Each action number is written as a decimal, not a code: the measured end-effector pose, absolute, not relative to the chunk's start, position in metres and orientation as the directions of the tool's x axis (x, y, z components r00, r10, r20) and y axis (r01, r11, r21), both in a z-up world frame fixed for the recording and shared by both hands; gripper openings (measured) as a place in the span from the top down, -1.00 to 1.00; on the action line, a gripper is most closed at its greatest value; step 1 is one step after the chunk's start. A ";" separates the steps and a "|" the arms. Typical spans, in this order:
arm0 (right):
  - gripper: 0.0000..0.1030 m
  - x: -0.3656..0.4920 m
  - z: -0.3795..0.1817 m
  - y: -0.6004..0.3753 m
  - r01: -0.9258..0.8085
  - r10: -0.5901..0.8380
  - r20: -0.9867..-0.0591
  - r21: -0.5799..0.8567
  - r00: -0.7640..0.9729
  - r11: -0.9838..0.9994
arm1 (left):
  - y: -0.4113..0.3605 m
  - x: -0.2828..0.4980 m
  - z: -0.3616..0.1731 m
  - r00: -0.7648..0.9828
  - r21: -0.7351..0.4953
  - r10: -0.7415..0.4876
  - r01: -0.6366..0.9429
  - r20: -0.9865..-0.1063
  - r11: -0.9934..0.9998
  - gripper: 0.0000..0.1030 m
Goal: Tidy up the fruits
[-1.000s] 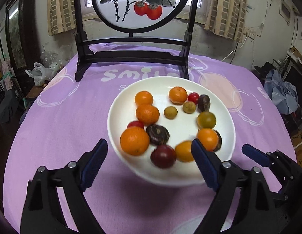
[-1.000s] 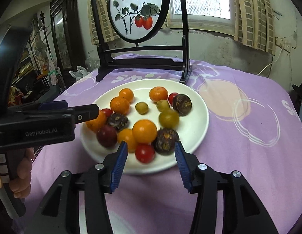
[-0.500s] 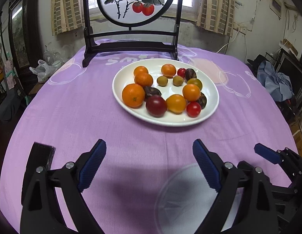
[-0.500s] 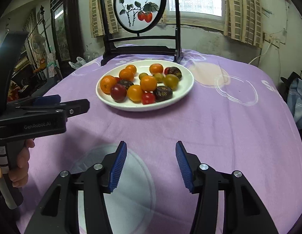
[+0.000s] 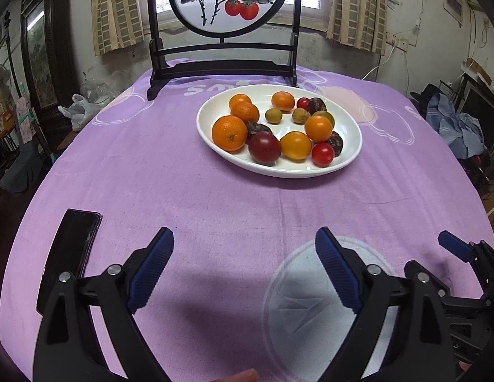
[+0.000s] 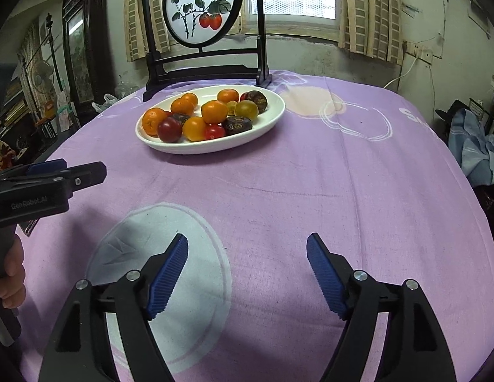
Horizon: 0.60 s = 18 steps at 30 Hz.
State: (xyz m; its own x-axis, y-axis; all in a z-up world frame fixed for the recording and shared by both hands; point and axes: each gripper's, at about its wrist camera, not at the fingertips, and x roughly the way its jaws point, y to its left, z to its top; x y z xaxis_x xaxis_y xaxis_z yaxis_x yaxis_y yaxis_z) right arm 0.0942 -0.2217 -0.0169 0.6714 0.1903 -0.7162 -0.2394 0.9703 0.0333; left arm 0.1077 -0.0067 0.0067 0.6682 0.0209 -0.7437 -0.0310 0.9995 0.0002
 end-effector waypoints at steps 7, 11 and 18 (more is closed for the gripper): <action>-0.53 0.094 -0.023 -0.226 -0.227 0.187 -0.725 0.043 0.663 0.973 | -0.004 0.106 0.001 0.670 -0.015 0.011 -0.032 -0.742 0.999 -0.71; -0.53 0.094 -0.025 -0.230 -0.219 0.185 -0.728 0.048 0.660 0.974 | -0.005 0.107 -0.005 0.646 -0.015 -0.005 -0.010 -0.763 1.000 -0.78; -0.68 0.095 -0.032 -0.240 -0.182 0.161 -0.754 0.055 0.637 0.982 | -0.002 0.103 -0.022 0.621 0.015 0.019 -0.012 -0.784 1.000 -0.79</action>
